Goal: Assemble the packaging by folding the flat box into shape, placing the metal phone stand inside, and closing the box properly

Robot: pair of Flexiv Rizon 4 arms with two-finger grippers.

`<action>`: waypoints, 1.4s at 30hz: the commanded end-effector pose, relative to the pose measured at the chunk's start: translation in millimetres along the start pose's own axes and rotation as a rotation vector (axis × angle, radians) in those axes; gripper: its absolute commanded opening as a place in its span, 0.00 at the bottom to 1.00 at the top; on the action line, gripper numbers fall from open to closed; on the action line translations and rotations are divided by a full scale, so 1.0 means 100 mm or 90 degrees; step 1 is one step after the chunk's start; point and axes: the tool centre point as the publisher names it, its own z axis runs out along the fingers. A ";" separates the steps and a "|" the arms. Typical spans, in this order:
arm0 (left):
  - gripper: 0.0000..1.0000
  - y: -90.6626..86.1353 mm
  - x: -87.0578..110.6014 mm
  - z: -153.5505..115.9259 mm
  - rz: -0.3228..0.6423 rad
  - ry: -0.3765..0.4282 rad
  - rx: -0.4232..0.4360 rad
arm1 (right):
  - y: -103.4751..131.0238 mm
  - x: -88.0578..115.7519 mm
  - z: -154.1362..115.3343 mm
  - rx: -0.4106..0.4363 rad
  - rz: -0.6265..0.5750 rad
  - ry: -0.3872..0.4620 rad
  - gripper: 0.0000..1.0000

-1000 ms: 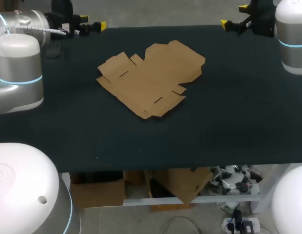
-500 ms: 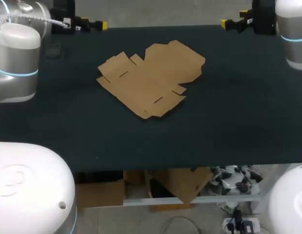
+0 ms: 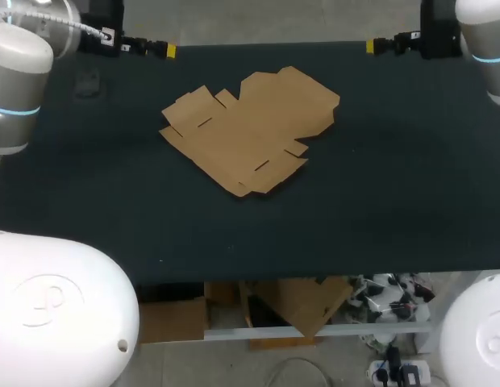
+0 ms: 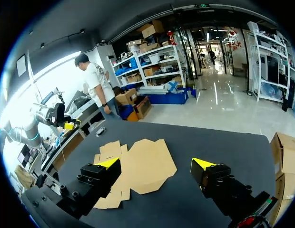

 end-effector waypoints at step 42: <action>1.00 0.19 0.01 -0.08 -0.029 0.005 -0.159 | -0.32 0.16 -0.12 0.151 0.215 -0.027 1.00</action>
